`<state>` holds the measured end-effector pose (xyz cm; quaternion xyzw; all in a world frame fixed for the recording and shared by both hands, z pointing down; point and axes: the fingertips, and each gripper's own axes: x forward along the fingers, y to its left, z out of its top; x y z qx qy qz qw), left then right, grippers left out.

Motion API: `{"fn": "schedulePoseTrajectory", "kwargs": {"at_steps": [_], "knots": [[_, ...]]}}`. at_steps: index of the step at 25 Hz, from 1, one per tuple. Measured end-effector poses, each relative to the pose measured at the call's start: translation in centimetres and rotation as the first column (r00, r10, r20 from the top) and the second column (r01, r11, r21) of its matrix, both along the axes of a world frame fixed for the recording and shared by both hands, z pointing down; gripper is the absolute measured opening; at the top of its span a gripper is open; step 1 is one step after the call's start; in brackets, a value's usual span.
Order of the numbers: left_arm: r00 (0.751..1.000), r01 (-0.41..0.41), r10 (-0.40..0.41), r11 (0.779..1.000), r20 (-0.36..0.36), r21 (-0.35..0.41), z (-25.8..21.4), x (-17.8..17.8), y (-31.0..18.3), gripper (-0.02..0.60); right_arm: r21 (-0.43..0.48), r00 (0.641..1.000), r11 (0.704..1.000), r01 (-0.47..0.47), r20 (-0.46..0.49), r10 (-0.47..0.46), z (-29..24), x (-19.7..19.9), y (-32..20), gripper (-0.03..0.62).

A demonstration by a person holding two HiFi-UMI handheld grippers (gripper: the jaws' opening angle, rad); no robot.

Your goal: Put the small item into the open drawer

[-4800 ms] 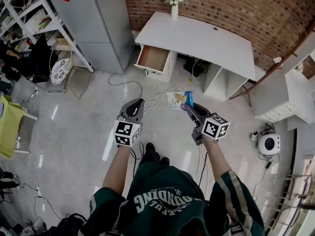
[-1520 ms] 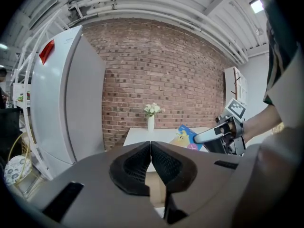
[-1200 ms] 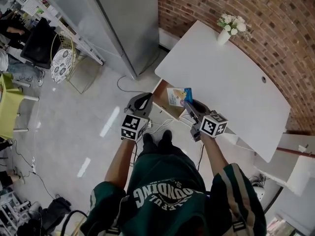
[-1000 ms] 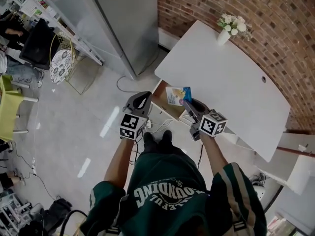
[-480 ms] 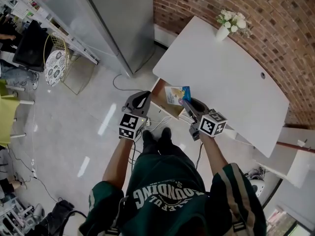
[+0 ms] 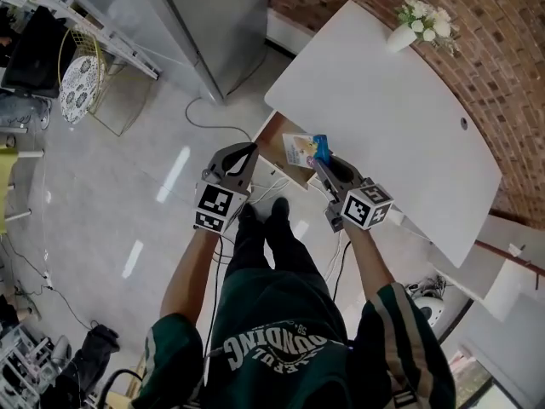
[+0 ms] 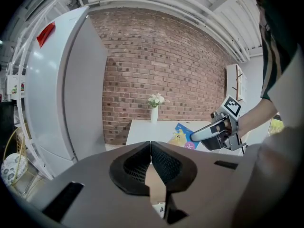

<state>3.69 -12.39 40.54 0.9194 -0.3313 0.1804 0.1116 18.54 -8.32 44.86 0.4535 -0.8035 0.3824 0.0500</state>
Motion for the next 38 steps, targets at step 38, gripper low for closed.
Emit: {"fn": "schedulePoseTrajectory", "kwargs": {"at_steps": [38], "knots": [[0.999, -0.031, 0.033, 0.984, 0.009, -0.176, 20.5, -2.1, 0.4, 0.015, -0.108, 0.883, 0.974, 0.198, -0.412, -0.225, 25.8, -2.5, -1.7, 0.109]]}}
